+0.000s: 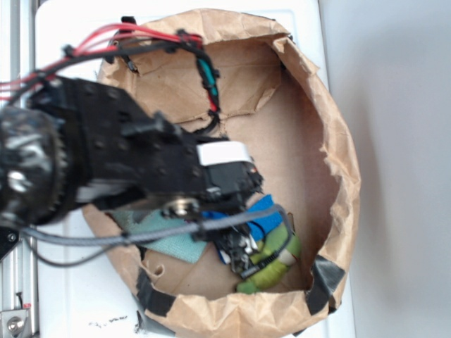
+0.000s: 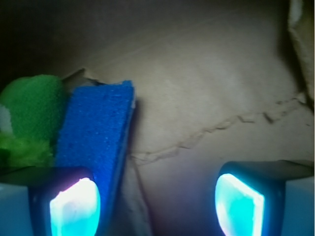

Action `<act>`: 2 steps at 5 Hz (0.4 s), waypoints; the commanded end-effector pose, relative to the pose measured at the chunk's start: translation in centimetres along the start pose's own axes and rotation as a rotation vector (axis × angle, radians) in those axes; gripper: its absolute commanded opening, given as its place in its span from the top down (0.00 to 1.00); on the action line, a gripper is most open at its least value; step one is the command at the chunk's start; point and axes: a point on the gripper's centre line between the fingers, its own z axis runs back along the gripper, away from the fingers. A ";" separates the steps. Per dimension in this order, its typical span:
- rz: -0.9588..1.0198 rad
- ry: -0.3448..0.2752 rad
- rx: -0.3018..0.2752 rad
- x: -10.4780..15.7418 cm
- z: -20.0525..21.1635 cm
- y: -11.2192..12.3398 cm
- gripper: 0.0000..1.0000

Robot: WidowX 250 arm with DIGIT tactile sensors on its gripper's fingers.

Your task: Grab the blue sponge.

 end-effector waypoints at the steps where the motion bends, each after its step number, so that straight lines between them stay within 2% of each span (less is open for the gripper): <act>1: 0.028 -0.001 -0.041 2.8 1.6 -0.9 0.00; 2: 0.013 -0.023 -0.012 2.3 0.5 -1.0 0.00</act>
